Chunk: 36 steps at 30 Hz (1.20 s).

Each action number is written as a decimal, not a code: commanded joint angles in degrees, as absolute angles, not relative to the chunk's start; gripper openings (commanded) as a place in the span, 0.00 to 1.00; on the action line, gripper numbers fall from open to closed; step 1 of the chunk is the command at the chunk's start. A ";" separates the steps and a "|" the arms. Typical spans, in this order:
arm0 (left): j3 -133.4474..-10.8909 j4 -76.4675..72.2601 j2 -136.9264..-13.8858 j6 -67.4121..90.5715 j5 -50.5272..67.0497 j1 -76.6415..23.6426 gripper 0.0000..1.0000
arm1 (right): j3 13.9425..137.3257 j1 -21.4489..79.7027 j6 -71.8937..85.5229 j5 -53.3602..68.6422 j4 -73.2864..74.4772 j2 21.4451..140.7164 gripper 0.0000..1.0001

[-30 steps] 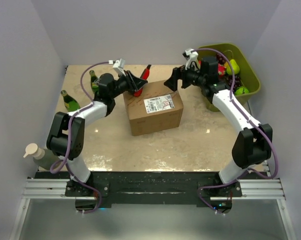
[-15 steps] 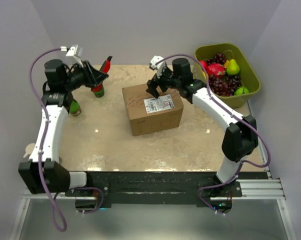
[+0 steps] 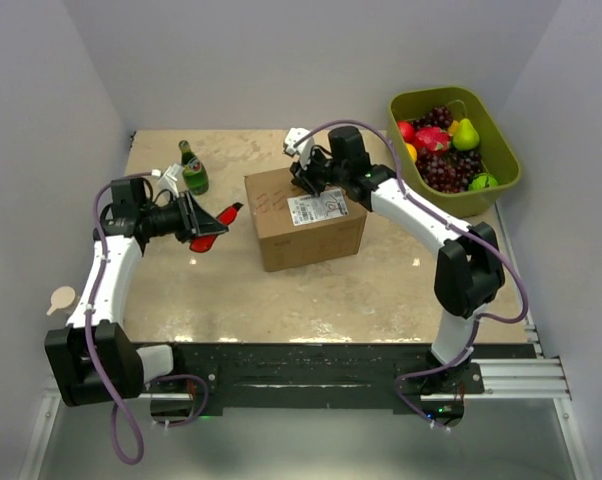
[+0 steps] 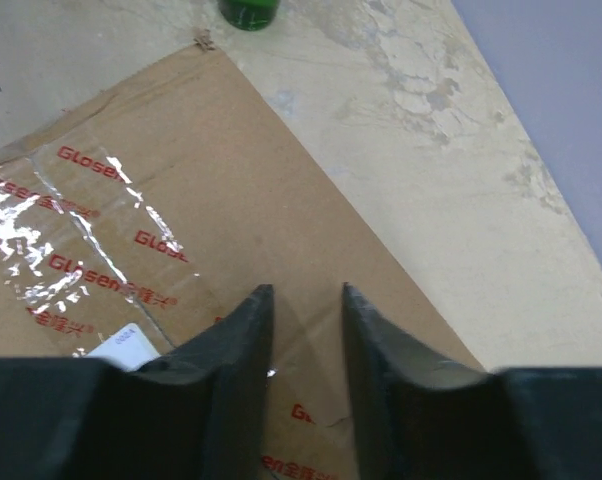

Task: Unpack the express box
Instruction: Cut the express box at the center of the board.

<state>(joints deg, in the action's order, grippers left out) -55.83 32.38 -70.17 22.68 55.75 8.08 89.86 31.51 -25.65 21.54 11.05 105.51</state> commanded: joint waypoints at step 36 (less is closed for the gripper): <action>-51.24 8.00 -77.69 40.69 68.99 11.78 0.00 | 88.16 33.13 -19.51 9.31 0.26 107.84 0.11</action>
